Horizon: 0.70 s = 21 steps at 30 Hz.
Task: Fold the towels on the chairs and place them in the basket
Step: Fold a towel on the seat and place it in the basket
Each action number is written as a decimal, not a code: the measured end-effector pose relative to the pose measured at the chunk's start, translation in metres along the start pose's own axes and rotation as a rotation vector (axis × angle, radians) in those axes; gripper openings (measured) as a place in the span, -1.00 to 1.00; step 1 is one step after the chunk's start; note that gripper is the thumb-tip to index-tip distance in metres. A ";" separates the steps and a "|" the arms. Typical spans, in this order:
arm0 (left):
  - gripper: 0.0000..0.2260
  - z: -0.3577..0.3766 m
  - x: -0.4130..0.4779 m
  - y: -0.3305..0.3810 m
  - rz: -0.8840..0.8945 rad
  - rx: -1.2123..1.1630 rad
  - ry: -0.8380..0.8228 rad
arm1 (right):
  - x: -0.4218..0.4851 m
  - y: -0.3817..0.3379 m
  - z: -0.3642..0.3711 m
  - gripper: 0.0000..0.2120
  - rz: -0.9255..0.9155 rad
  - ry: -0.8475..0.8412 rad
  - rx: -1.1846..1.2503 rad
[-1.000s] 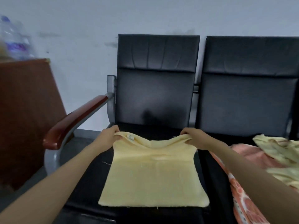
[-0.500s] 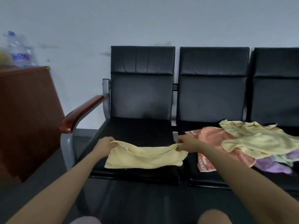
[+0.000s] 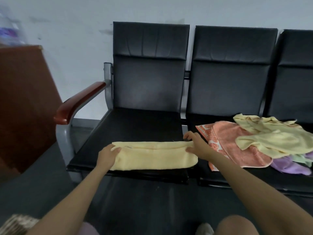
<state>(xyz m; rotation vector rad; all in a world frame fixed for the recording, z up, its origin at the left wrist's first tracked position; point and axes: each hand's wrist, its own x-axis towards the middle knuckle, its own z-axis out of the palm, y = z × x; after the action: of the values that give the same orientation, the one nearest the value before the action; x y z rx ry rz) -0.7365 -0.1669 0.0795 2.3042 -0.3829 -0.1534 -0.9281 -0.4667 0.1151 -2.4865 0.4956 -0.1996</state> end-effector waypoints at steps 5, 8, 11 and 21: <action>-0.78 0.013 -0.004 -0.010 -0.020 -0.022 -0.017 | 0.000 0.014 0.025 -0.78 0.096 -0.013 0.029; -0.75 0.008 0.000 -0.014 -0.017 0.058 -0.058 | 0.004 0.025 0.034 -0.74 0.166 0.077 0.073; -0.75 0.004 0.002 -0.012 -0.012 0.095 -0.036 | 0.004 0.029 0.039 -0.82 0.200 0.130 0.156; -0.85 0.003 0.003 -0.015 -0.022 0.001 -0.005 | 0.001 0.026 0.033 -0.82 0.388 0.290 0.834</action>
<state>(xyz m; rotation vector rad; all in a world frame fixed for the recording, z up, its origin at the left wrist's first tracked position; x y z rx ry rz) -0.7308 -0.1604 0.0665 2.3099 -0.3602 -0.1702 -0.9269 -0.4699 0.0730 -1.5248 0.8041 -0.4964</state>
